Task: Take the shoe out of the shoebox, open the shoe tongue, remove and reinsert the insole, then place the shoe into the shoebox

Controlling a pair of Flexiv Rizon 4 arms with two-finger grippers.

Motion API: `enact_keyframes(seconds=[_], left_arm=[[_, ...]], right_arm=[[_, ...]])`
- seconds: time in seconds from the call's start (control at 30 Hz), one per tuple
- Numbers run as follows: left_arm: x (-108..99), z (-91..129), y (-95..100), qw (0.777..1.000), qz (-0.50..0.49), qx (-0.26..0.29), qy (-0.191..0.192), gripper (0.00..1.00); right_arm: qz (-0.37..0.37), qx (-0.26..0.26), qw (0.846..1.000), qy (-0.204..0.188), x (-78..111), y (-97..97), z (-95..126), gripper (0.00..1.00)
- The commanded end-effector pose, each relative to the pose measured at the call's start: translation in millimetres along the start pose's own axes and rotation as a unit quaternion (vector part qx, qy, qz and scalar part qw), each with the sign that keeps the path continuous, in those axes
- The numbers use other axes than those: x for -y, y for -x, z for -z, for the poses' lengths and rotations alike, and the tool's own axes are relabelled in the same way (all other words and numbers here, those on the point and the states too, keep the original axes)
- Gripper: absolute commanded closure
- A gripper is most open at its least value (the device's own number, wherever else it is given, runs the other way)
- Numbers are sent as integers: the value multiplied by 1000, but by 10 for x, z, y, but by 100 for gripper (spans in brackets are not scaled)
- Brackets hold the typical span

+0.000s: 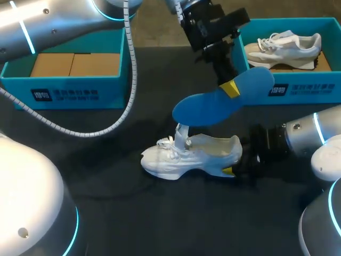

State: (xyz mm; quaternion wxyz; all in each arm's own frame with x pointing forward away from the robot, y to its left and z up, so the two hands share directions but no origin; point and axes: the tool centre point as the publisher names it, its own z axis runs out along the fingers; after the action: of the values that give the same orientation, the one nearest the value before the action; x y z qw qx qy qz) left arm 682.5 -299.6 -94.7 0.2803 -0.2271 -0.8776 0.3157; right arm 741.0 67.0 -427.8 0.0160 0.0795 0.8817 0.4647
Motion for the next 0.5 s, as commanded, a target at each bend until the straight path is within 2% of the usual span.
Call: enact_keyframes(seconds=[0.03, 0.13, 0.3, 0.37, 0.5], left_arm=[[-7, -5, -40, 1000, 12, 3, -15, 100], [31, -40, -154, 997, 52, 26, -56, 100], [242, 11, -385, 981, 110, 69, -148, 100], [354, 60, -456, 972, 122, 99, -173, 100], [477, 135, -543, 956, 155, 121, -218, 100]], right_arm=[[0, 1, 1000, -2, 8, -3, -19, 100], [0, 1, 1000, -2, 8, -3, -19, 100], [0, 1, 1000, -2, 8, -3, -19, 100], [0, 1, 1000, -2, 8, -3, -19, 100], [0, 1, 1000, -2, 8, -3, -19, 100]])
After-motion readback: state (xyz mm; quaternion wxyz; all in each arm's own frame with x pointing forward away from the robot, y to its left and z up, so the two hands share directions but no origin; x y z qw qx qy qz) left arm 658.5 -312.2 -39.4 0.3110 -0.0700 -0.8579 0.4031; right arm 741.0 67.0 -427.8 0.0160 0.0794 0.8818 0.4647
